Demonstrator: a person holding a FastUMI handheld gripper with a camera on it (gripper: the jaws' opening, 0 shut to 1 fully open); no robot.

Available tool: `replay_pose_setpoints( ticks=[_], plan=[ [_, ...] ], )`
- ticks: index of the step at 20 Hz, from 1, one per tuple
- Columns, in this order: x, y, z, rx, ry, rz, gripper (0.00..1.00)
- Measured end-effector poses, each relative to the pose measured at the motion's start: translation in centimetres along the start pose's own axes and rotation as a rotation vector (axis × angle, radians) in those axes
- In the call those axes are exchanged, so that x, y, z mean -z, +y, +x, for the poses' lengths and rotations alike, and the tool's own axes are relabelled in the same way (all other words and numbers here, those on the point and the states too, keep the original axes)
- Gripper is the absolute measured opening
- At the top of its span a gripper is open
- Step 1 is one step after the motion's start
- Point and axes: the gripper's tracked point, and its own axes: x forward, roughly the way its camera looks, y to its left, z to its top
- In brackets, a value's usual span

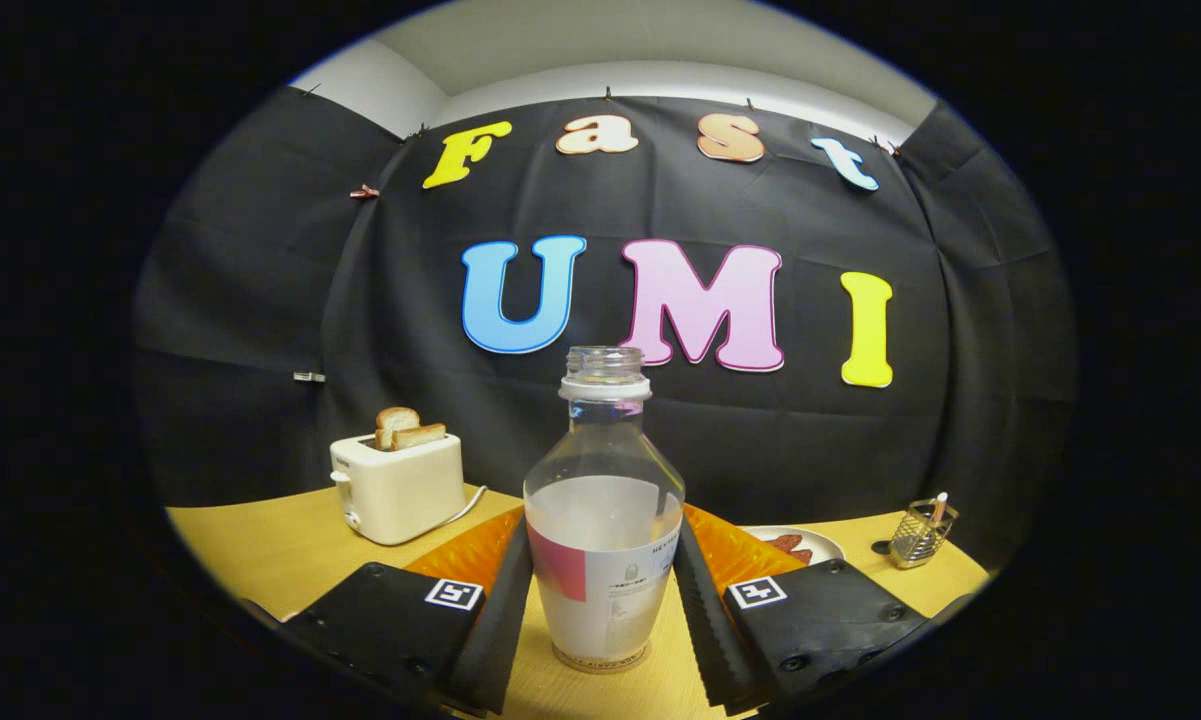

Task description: Take the bottle from table, then pour the juice into the cup, finally place the bottle on the coaster

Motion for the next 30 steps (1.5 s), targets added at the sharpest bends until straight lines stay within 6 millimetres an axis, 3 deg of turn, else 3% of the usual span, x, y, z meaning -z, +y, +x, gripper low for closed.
replay_pose_setpoints(
  ticks=[6,13,21,24,30],
  plan=[
    [6.8,-0.2,4.1,0.011,0.064,-0.005,0.75],
    [10.6,-1.4,5.4,0.066,0.134,-0.011,0.75],
    [11.0,-1.9,5.7,0.08,0.138,0.021,0.78],
    [11.5,-1.9,5.6,0.082,0.166,0.024,0.96],
    [10.8,-1.2,4.2,0.049,0.177,0.014,0.97]
  ],
)
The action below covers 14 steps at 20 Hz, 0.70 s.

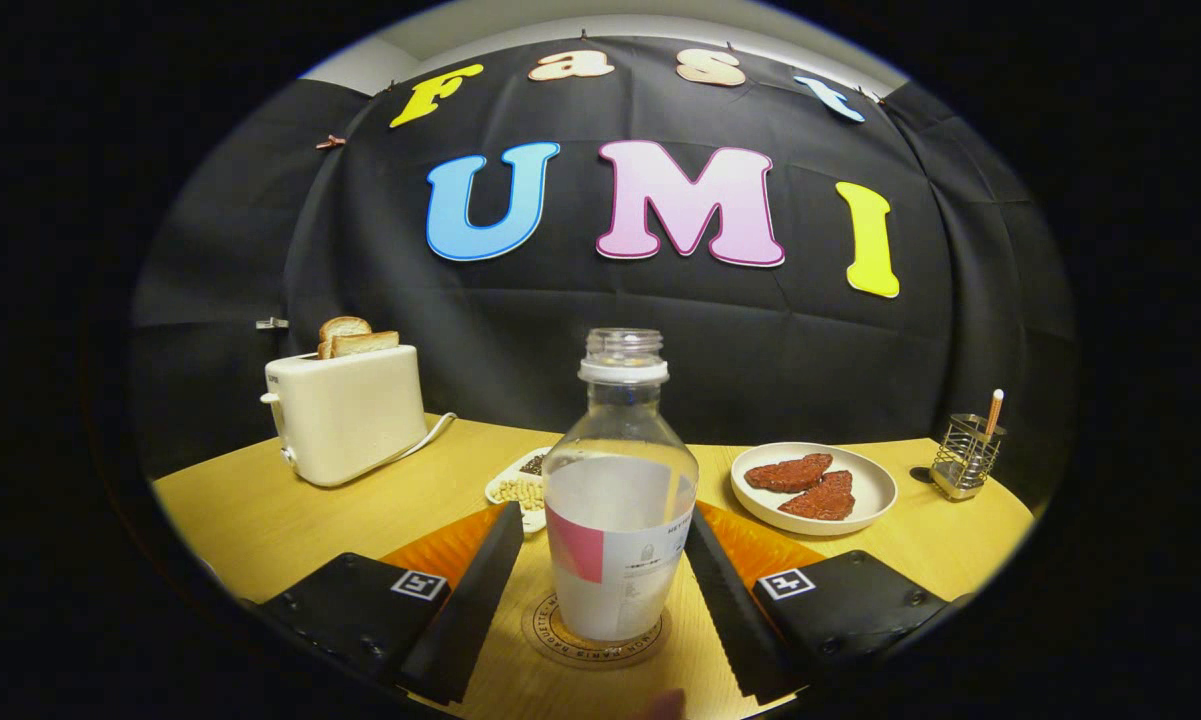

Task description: Take the bottle from table, then pour the juice into the cup, finally place the bottle on the coaster

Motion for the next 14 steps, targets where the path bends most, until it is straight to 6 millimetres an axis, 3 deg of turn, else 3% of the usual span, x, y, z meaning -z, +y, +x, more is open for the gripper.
replay_pose_setpoints(
  ticks=[8,14],
  plan=[
    [-2.5,-1.2,-5.4,0.03,-0.022,-0.033,0.98],
    [-7.3,-0.2,-11.1,-0.002,-0.059,-0.044,0.97]
  ],
)
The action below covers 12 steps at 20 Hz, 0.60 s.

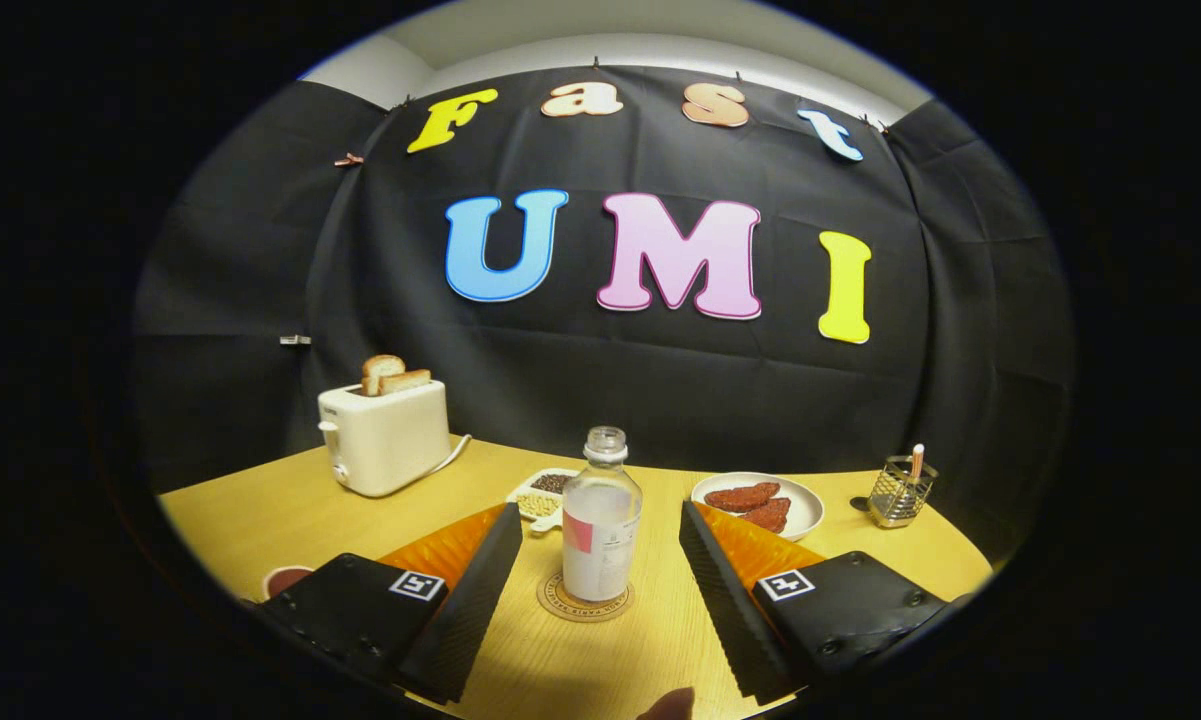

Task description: Take the bottle from table, then pour the juice into the cup, finally place the bottle on the coaster

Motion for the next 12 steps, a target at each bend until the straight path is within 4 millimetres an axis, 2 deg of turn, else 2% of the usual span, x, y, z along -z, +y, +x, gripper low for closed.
replay_pose_setpoints(
  ticks=[12],
  plan=[
    [-9.4,-2.5,-8.9,0.075,-0.025,-0.028,0.97]
  ],
)
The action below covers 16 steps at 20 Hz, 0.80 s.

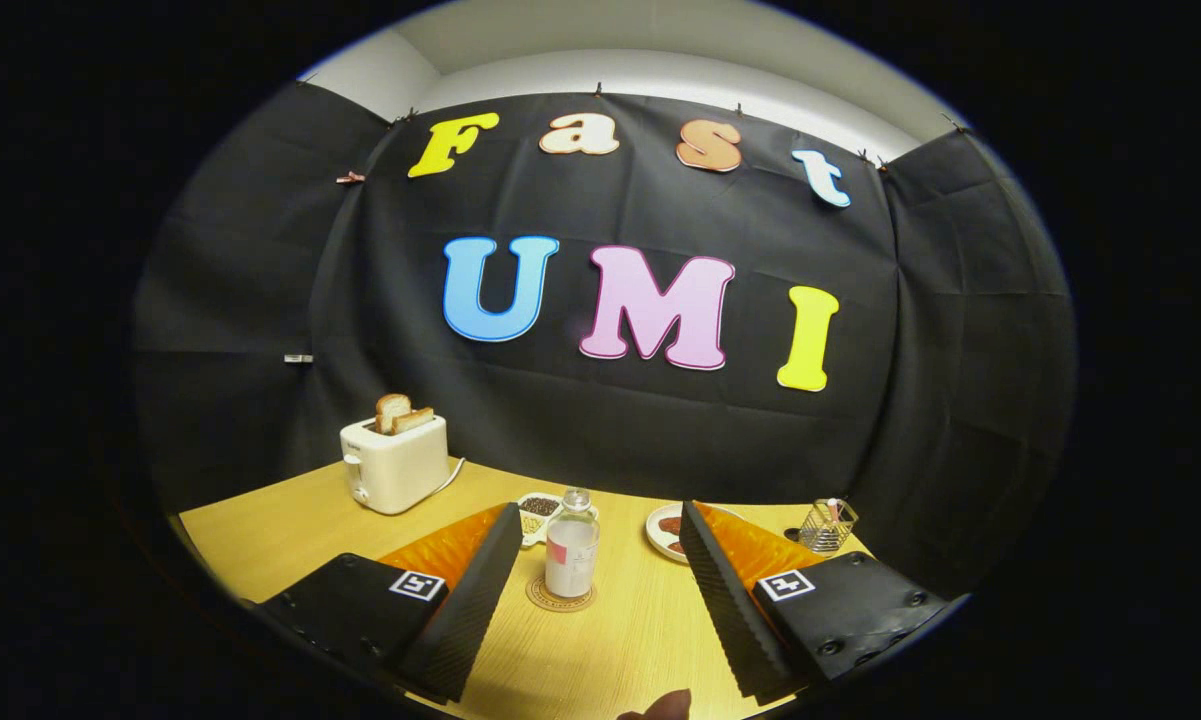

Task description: Take the bottle from table, then pour the juice into the cup, finally place the bottle on the coaster

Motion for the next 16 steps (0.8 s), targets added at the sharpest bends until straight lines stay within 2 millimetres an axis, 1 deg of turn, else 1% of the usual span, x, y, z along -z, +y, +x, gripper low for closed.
replay_pose_setpoints(
  ticks=[2,3,7,9,11,14,16],
  plan=[
    [-1.5,-0.9,-1.0,0.017,-0.023,-0.01,0.97],
    [-3.1,-1.8,-2.2,0.038,-0.032,-0.019,0.97],
    [-5.2,-3.2,-4.1,0.058,-0.058,-0.022,0.97],
    [-6.0,-3.7,-5.0,0.07,-0.064,0.003,0.97],
    [-6.2,-4.3,-5.7,0.089,-0.073,0.017,0.97],
    [-6.0,-5.5,-6.6,0.143,-0.069,0.022,0.97],
    [-5.8,-5.7,-7.3,0.171,-0.071,0.029,0.97]
  ],
)
